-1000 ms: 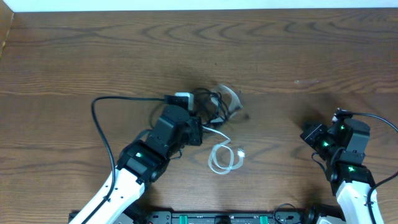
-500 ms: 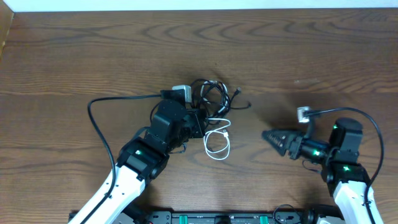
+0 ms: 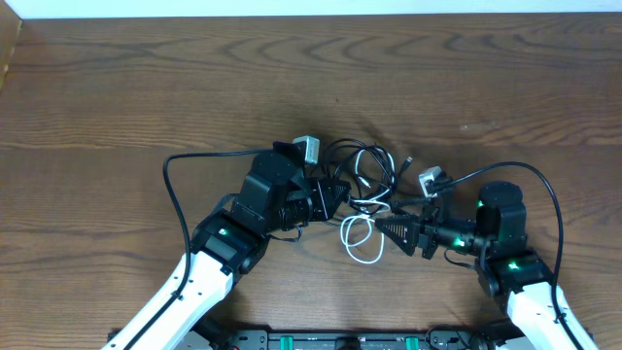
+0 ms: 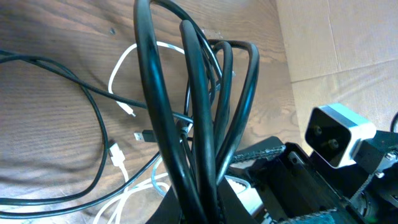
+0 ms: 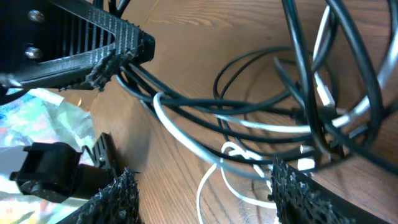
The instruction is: Untangle cables
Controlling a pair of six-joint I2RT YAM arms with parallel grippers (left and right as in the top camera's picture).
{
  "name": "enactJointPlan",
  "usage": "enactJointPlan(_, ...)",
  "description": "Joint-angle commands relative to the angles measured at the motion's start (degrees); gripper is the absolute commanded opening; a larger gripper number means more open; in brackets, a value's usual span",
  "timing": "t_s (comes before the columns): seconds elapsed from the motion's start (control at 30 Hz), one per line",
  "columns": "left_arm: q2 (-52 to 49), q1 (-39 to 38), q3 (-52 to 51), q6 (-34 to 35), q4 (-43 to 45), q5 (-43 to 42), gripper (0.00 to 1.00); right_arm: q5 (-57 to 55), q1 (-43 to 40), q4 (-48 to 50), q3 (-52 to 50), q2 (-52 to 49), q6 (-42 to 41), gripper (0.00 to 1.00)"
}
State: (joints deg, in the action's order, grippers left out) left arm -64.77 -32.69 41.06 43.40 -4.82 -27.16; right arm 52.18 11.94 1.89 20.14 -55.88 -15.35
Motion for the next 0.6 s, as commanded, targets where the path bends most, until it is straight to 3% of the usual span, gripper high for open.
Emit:
enactJointPlan(0.0, 0.0, -0.6, 0.4, 0.2, 0.7, -2.7, 0.08, -3.6, 1.7, 0.5, 0.3, -0.1, -0.5, 0.64)
enactJointPlan(0.03, 0.0, -0.9, 0.4, 0.2, 0.6, -2.9, 0.08, -4.4, 2.0, 0.5, 0.3, -0.1, -0.5, 0.63)
enactJointPlan(0.07, 0.0, -1.5, 0.4, 0.2, 0.6, -2.9, 0.08, -4.5, 2.3, 0.7, 0.3, -0.1, -0.5, 0.50)
enactJointPlan(0.17, 0.0, -2.1, 0.4, 0.1, 0.6, -2.8, 0.08, -4.5, 2.4, 2.1, 0.3, -0.1, -2.5, 0.01)
enactJointPlan(0.3, 0.0, -2.1, 0.4, -4.0, -0.4, -2.5, 0.08, -0.3, 2.3, 9.0, 0.3, 0.0, -8.2, 0.01)
enactJointPlan(0.43, 0.0, -2.1, 0.4, -5.2, -8.7, 7.8, 0.08, 14.5, 0.8, 28.9, 0.3, 0.0, -19.4, 0.01)
enactJointPlan(0.57, -0.1, -2.1, 0.4, -5.2, -15.4, 14.4, 0.08, 15.9, -2.8, 45.0, 0.3, 0.0, -33.2, 0.01)
